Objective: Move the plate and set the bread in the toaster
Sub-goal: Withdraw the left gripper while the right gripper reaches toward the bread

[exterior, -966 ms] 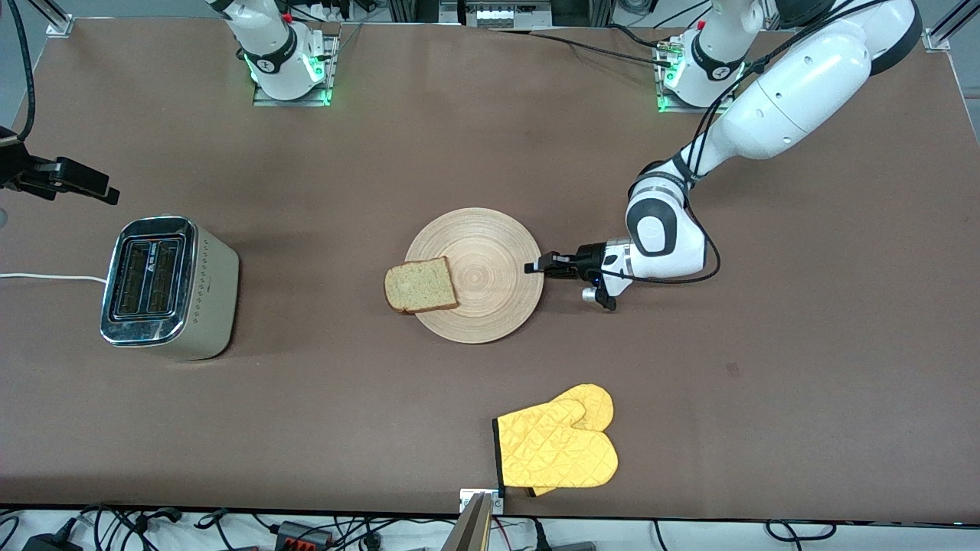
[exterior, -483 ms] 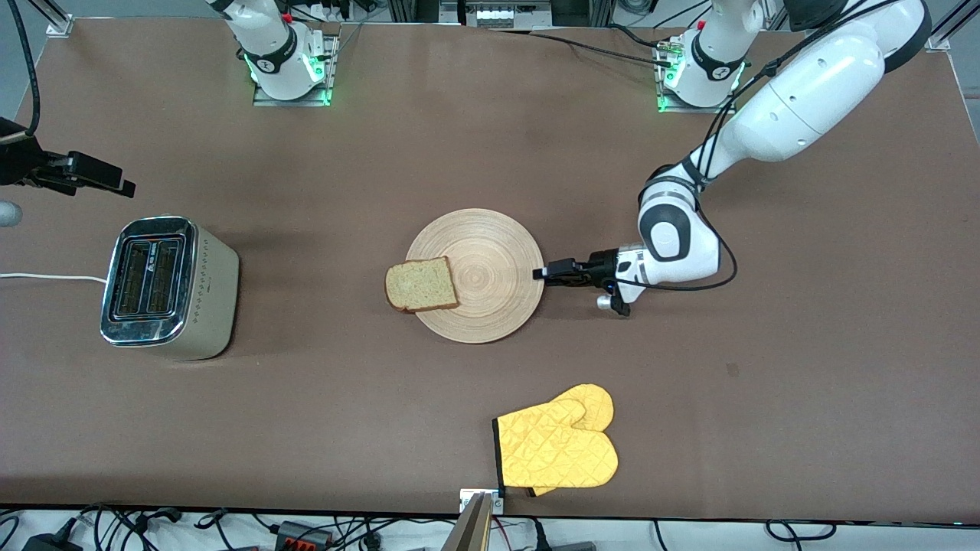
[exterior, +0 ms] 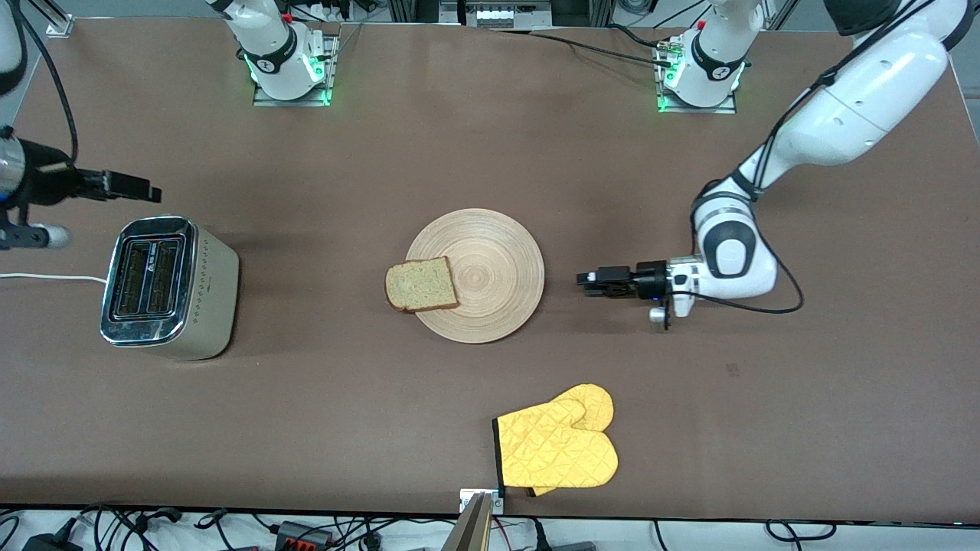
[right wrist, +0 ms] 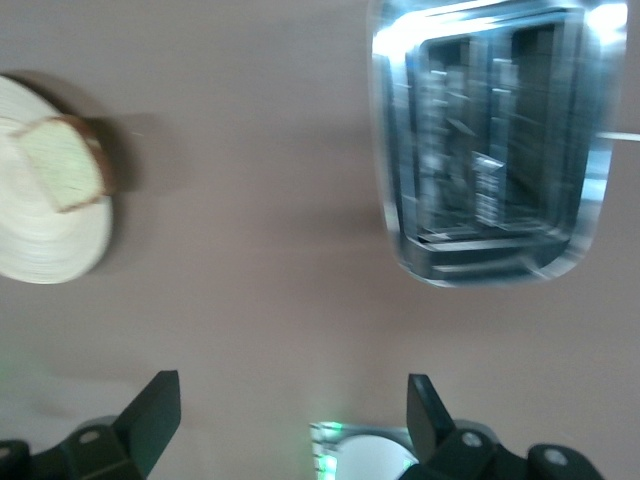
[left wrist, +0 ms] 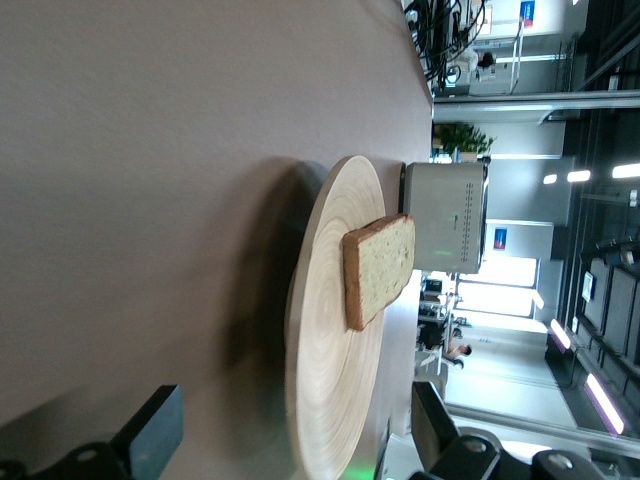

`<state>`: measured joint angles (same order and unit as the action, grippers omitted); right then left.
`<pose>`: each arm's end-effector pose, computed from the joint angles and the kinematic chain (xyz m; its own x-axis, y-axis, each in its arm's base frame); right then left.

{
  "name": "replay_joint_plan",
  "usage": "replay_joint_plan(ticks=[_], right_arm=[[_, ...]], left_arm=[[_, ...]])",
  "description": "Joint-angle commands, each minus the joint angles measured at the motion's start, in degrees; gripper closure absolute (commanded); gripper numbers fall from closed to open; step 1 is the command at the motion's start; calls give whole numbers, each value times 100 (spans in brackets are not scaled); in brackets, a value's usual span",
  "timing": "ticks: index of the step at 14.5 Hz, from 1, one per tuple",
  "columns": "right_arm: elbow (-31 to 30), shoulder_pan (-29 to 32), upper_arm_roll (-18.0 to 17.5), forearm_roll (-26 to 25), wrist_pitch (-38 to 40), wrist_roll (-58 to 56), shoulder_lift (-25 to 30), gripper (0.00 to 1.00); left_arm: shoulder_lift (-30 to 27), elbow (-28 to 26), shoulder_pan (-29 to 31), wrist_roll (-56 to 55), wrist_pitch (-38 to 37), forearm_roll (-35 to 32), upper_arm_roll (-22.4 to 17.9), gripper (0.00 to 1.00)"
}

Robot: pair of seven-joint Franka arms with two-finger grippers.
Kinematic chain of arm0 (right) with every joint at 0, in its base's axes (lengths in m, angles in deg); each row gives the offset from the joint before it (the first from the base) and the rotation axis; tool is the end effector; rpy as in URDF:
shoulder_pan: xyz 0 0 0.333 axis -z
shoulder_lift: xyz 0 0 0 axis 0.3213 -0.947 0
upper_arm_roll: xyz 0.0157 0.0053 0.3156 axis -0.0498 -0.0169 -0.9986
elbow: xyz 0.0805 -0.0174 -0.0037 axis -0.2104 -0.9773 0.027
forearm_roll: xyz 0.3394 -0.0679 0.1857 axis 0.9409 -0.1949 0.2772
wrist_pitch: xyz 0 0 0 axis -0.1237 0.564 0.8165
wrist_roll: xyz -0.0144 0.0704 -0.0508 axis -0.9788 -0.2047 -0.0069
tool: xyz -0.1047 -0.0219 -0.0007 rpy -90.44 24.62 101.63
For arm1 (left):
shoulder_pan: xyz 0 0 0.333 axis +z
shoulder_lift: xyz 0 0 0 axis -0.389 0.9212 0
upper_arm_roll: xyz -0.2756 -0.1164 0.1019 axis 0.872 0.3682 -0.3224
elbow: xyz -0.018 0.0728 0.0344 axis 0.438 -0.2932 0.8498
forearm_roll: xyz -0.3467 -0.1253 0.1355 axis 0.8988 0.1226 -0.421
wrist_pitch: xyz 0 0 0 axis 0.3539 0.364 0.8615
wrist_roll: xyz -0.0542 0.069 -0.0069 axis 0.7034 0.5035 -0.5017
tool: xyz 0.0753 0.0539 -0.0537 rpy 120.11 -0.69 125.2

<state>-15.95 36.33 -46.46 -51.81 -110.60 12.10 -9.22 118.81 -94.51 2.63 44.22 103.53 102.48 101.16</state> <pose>0.5915 -0.0189 0.5207 0.9578 -0.0310 -0.2856 -0.0871 -0.9787 -0.1859 0.5799 -0.1454 0.1335 0.9996 -0.0179 -0.0224 0.0154 -0.3253 0.9455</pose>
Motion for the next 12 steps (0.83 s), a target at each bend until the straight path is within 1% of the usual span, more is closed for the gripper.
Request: replay_joint_plan(ticks=[1, 2, 4, 6, 7, 8, 9, 10, 11, 12], right_arm=[[69, -123, -38, 378, -150, 55, -95, 0], [61, -176, -38, 405, -125, 65, -156, 0], [52, -395, -38, 405, -159, 65, -341, 0], [-44, -737, -38, 519, -605, 82, -420, 0], [-262, -870, -38, 537, -886, 82, -420, 0], [-786, -871, -38, 632, -1533, 82, -333, 0], [-1540, -810, -29, 1155, -2314, -48, -71, 0], [-2426, -792, -29, 1900, -3218, -258, 271, 0], [-2922, -888, -46, 2212, -3818, -704, 465, 0], [-3258, -1028, -46, 2294, -4242, -1187, 494, 0]], left_arm=[[-174, 10, 435, -139, -667, -785, -56, 0], [-191, 150, 584, -271, -914, -1249, -135, 0], [-287, 414, 883, -762, -1546, -2024, -136, 0], [-541, 791, 1016, -1437, -2222, -2823, -144, 0], [-656, 976, 1069, -1745, -2469, -3227, -136, 0], [-762, 1195, 1078, -2079, -2785, -3597, -127, 0], [-902, 1406, 1069, -2387, -3162, -3862, -136, 0], [-1025, 1643, 1043, -2660, -3514, -4212, -127, 0], [-1105, 1845, 1025, -2941, -3822, -4573, -92, 0], [-1166, 2048, 999, -3231, -4130, -4994, -48, 0]])
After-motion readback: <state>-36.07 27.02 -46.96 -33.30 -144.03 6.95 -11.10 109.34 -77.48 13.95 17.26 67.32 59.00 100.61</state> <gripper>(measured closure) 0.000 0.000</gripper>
